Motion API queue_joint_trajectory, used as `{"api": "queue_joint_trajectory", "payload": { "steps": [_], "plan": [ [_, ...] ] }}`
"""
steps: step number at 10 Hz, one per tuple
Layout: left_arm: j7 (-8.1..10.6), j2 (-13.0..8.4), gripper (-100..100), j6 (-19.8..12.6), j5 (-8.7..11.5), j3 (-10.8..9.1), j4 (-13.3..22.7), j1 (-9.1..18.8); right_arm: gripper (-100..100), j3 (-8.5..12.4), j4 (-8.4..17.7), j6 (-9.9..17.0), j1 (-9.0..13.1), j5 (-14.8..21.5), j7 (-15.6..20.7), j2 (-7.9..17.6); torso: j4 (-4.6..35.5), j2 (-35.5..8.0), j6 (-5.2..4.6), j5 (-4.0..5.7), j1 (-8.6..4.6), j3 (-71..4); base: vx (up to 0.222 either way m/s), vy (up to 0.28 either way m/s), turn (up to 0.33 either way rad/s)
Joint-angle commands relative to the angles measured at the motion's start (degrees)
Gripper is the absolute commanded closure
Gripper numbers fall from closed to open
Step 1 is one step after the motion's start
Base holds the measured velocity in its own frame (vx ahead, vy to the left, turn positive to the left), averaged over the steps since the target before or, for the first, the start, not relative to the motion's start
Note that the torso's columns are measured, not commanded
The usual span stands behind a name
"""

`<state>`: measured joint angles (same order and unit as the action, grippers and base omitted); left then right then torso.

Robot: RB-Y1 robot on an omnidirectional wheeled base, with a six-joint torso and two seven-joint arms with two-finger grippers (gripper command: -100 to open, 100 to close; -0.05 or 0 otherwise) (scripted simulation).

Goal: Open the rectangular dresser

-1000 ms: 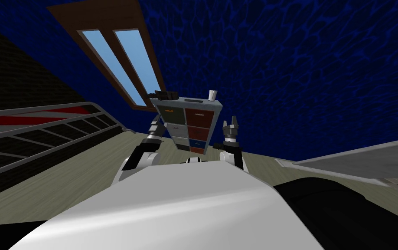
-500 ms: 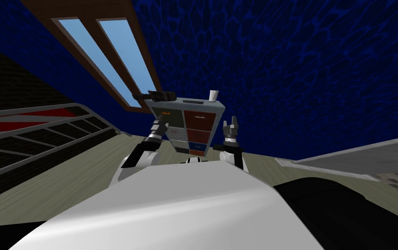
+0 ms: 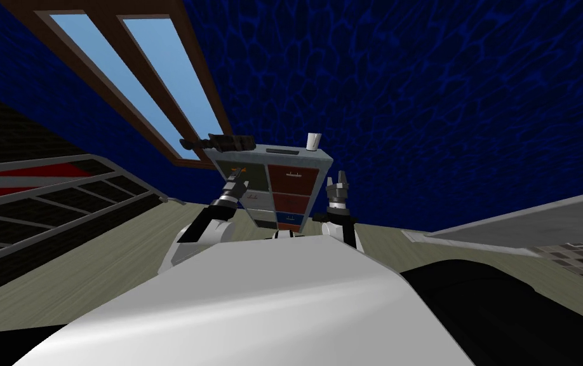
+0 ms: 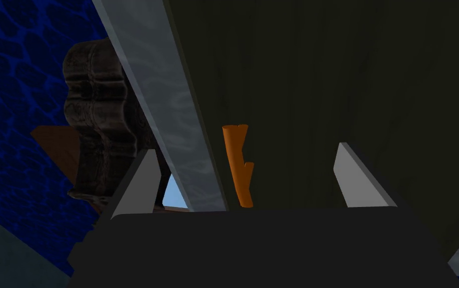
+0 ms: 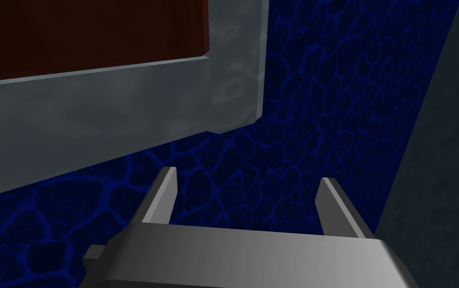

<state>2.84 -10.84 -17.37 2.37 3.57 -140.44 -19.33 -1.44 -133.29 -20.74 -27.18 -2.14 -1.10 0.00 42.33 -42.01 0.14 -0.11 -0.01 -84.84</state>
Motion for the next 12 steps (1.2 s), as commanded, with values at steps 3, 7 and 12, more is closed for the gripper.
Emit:
{"api": "queue_joint_trajectory", "payload": {
  "steps": [3, 7, 12],
  "plan": [
    [0.23, -0.32, -100, -3.08, 0.13, -0.17, -3.79, -0.84, 0, -0.16, 0.46, 0.20, -0.75, 0.02, -0.03, 0.06, -0.05, 0.52, 0.09, -0.06, -0.05, -0.39, 0.075, 0.009, -0.023],
    [0.06, -0.08, 100, -1.16, 0.02, -0.03, -1.10, -0.19, 0, -0.26, 0.88, 0.34, -1.50, 0.04, -0.05, 0.11, -0.05, -0.18, -0.04, 0.05, 0.05, 0.17, -0.043, -0.006, 0.018],
    [1.28, -1.39, -100, -7.28, 1.79, -0.43, -0.14, 2.37, 0, -0.26, 0.88, 0.34, -1.51, 0.04, -0.05, 0.12, -0.05, -0.28, -0.13, 0.09, 0.04, 0.27, 0.012, 0.055, -0.026]
  ]
}}
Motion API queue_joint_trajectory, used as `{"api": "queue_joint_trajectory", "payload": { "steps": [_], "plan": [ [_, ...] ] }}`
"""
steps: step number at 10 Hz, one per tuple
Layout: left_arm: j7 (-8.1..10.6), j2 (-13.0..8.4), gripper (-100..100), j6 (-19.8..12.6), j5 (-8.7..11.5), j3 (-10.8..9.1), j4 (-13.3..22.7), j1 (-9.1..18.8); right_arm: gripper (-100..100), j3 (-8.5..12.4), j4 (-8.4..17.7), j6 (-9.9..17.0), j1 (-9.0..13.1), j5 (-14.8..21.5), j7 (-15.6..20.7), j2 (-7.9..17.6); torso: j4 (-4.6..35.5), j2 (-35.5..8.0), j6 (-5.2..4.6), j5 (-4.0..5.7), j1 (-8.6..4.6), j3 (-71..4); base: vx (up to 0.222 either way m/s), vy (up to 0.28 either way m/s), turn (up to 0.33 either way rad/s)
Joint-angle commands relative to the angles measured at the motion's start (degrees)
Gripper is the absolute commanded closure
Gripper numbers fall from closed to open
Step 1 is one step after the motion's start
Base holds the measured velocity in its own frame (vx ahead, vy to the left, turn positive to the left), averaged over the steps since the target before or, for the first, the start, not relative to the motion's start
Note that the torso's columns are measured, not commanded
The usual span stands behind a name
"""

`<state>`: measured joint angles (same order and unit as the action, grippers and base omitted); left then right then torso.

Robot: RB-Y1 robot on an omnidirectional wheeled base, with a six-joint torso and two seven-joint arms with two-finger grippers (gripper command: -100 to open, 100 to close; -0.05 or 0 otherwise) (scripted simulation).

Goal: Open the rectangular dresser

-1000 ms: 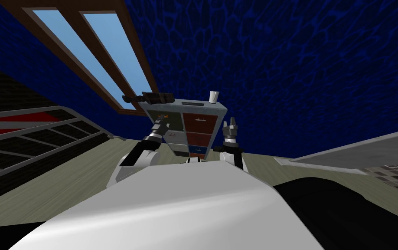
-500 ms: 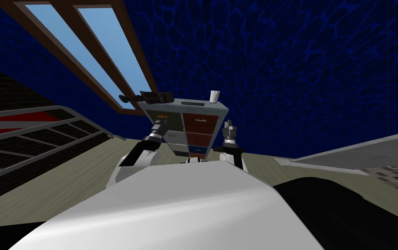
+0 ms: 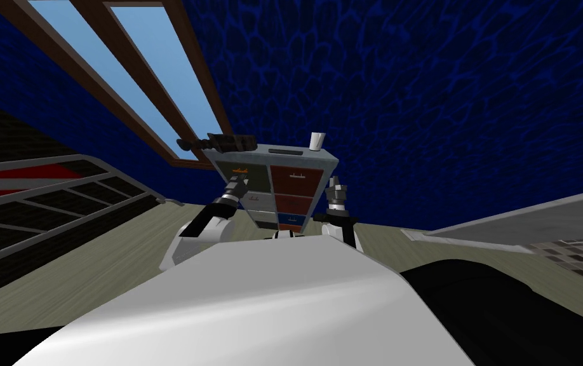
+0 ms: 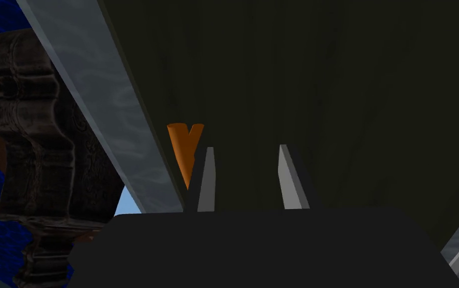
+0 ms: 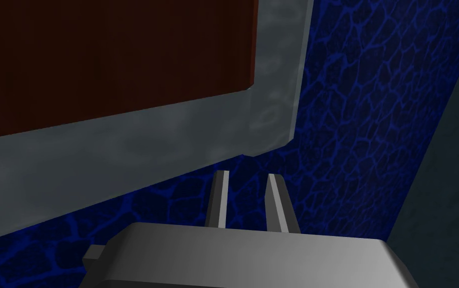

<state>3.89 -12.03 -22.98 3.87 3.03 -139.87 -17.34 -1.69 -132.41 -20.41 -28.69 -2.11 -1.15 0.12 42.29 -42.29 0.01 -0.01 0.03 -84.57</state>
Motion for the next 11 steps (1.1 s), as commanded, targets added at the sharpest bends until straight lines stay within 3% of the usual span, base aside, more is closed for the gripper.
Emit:
{"api": "queue_joint_trajectory", "payload": {
  "steps": [1, 8, 11],
  "plan": [
    [0.46, -0.47, -100, -2.85, 0.61, 0.05, -1.46, 0.77, 0, 0.00, 0.00, 0.00, 0.00, 0.00, 0.00, 0.00, 0.01, -0.03, 0.00, 0.04, -0.12, 0.02, 0.006, 0.042, -0.019],
    [1.80, -2.17, -100, -9.89, 2.48, -0.22, -1.70, 2.66, 0, -0.01, 0.00, 0.00, 0.00, 0.00, 0.00, -0.01, -0.08, 0.10, 0.01, -0.04, 0.04, -0.05, 0.009, 0.038, -0.020],
    [2.35, -2.96, -100, -12.80, 3.22, -0.27, -5.22, 3.14, 0, 0.00, 0.00, 0.00, 0.00, 0.00, 0.00, 0.00, -0.06, 0.13, 0.02, -0.04, 0.09, -0.08, 0.009, 0.047, -0.017]
  ]
}}
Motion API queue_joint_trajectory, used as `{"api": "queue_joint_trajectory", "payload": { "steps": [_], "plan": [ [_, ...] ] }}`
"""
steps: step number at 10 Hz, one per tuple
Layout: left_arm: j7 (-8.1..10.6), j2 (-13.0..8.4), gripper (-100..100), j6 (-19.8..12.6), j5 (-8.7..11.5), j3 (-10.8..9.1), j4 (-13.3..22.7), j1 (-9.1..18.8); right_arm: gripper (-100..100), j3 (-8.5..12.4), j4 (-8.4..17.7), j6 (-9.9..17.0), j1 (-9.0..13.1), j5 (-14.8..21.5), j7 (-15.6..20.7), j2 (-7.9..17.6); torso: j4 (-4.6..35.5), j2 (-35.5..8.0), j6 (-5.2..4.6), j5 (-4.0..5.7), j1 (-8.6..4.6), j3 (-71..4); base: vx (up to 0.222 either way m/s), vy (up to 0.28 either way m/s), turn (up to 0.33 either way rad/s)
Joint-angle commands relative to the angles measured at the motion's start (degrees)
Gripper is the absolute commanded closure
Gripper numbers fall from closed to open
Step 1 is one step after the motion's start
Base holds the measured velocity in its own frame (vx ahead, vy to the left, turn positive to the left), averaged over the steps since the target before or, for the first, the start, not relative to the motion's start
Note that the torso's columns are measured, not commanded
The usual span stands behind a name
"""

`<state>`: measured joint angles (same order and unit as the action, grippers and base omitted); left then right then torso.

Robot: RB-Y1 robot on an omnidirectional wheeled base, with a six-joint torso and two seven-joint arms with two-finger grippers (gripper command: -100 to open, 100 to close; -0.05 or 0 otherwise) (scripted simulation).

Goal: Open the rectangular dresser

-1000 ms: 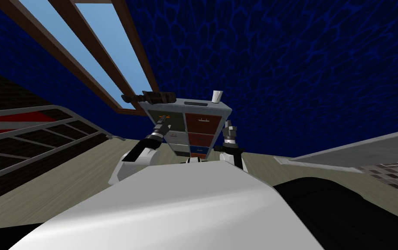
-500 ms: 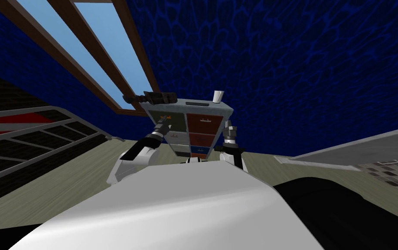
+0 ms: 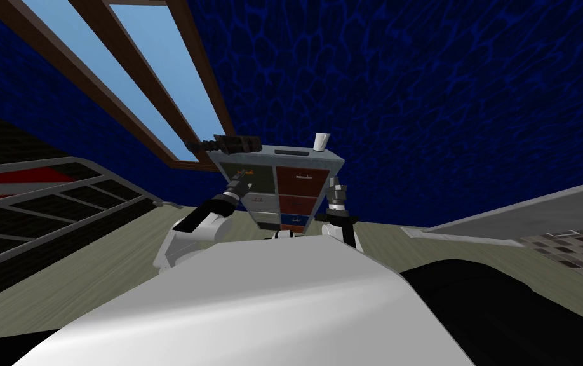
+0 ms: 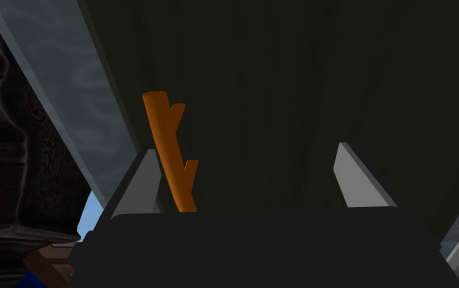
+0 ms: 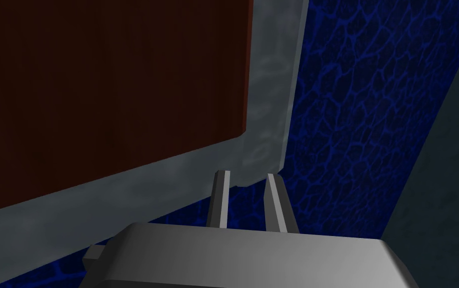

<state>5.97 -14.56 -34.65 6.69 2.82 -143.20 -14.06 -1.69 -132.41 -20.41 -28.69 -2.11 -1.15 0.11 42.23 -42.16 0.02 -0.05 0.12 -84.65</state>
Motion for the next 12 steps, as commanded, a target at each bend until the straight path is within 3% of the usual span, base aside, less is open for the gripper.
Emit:
{"api": "queue_joint_trajectory", "payload": {
  "steps": [1, 3, 5, 6, 7, 12],
  "plan": [
    [0.34, -0.53, -100, -1.53, 0.50, -0.07, -3.18, -0.07, 0, 0.00, 0.00, 0.00, 0.00, 0.00, 0.00, 0.00, 0.04, -0.08, -0.01, 0.04, -0.11, 0.05, 0.009, 0.025, -0.005],
    [0.44, -0.67, -100, -2.06, 0.63, -0.08, -5.84, 0.03, 0, -0.01, 0.00, 0.00, 0.00, 0.00, 0.00, -0.01, 0.07, -0.17, -0.02, 0.08, -0.23, 0.11, 0.002, 0.010, -0.005],
    [0.77, -0.73, -100, -3.79, 0.65, -0.45, -6.24, 0.77, 0, -0.01, 0.00, 0.00, 0.00, 0.00, 0.00, -0.01, 0.06, -0.14, -0.02, 0.06, -0.15, 0.09, 0.041, 0.002, -0.001],
    [0.54, -0.56, -100, -2.97, 0.49, -0.16, -5.91, 0.42, 0, -0.01, 0.00, 0.00, -0.01, 0.00, 0.00, -0.01, 0.00, 0.11, -0.02, 0.05, -0.11, -0.05, 0.048, 0.005, -0.008],
    [0.59, -0.57, 100, -3.23, 0.49, -0.20, -6.00, 0.49, 0, -0.04, 0.02, -0.02, -0.09, 0.01, 0.00, 0.00, 0.02, 0.06, 0.03, 0.02, -0.14, -0.08, -0.005, 0.005, -0.010],
    [1.24, -1.57, 100, -4.42, 1.22, -0.40, -6.65, 1.50, 0, -0.05, 0.07, 0.00, -0.13, 0.01, 0.00, 0.00, 0.05, -0.19, -0.02, 0.05, -0.14, 0.14, -0.165, 0.016, 0.031]
  ]
}}
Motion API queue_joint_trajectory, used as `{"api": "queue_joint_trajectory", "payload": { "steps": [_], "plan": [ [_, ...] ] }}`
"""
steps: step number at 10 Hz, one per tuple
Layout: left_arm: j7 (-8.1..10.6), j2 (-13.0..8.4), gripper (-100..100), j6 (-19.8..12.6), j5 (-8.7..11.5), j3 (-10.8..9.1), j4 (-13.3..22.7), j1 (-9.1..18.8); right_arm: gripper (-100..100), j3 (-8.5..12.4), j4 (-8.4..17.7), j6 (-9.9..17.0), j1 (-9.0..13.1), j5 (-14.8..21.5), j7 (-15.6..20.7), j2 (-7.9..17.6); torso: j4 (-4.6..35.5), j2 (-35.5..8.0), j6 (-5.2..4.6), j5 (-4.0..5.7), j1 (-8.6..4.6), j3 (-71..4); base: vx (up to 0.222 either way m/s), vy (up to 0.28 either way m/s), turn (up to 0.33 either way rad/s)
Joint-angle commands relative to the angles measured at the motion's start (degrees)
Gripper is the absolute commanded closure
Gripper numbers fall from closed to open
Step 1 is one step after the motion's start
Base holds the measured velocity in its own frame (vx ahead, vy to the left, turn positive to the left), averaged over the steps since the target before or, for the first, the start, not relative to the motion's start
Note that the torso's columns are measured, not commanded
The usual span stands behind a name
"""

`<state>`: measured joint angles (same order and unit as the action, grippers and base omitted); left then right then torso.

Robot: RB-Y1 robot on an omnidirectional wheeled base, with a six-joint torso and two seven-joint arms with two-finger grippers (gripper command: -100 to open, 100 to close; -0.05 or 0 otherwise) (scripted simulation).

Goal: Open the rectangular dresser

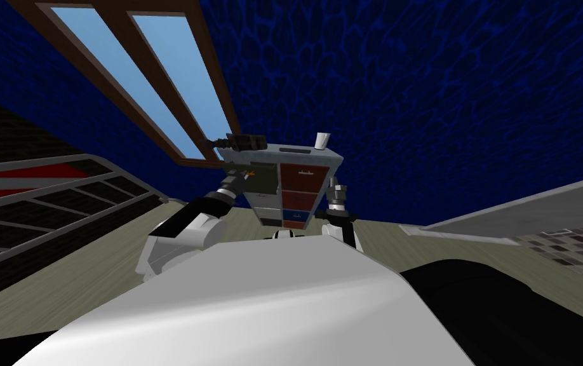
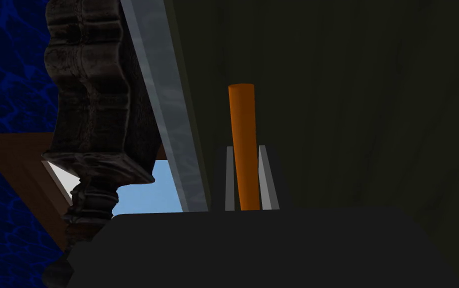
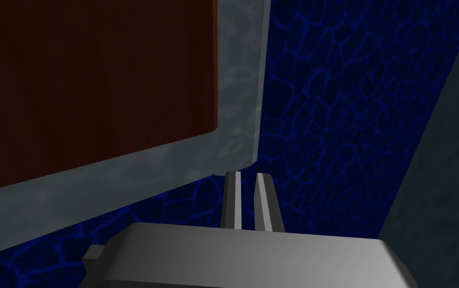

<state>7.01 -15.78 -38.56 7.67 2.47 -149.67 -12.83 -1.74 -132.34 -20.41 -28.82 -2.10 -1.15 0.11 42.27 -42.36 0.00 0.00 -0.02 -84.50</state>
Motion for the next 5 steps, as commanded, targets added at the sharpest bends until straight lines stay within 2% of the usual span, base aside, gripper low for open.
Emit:
{"api": "queue_joint_trajectory", "payload": {
  "steps": [1, 2, 3, 5],
  "plan": [
    [0.14, -0.23, 100, -0.32, 0.18, -0.03, -0.08, 0.12, 0, 0.00, 0.00, 0.00, 0.00, 0.00, 0.00, 0.00, 0.03, 0.05, 0.01, 0.03, -0.02, -0.05, -0.087, 0.008, 0.004],
    [0.37, 0.01, 100, 2.38, 0.07, -0.05, 2.86, 2.89, 0, 0.00, 0.00, 0.00, -0.01, 0.00, 0.00, 0.00, 0.03, 0.32, -0.01, 0.07, -0.07, -0.23, -0.194, -0.004, 0.012],
    [0.37, 0.01, 100, 3.49, 0.07, -0.05, 4.73, 4.55, 0, 0.00, 0.00, 0.00, 0.00, 0.00, 0.00, 0.00, 0.08, -0.03, -0.02, 0.07, -0.09, -0.06, -0.192, 0.027, 0.008],
    [0.37, 0.01, 100, 3.49, 0.07, -0.05, 8.66, 7.56, 0, 0.00, 0.00, 0.00, -0.01, 0.00, 0.00, 0.00, 0.27, -0.01, 0.01, 0.13, -0.08, -0.04, -0.053, 0.022, -0.011]
  ]
}}
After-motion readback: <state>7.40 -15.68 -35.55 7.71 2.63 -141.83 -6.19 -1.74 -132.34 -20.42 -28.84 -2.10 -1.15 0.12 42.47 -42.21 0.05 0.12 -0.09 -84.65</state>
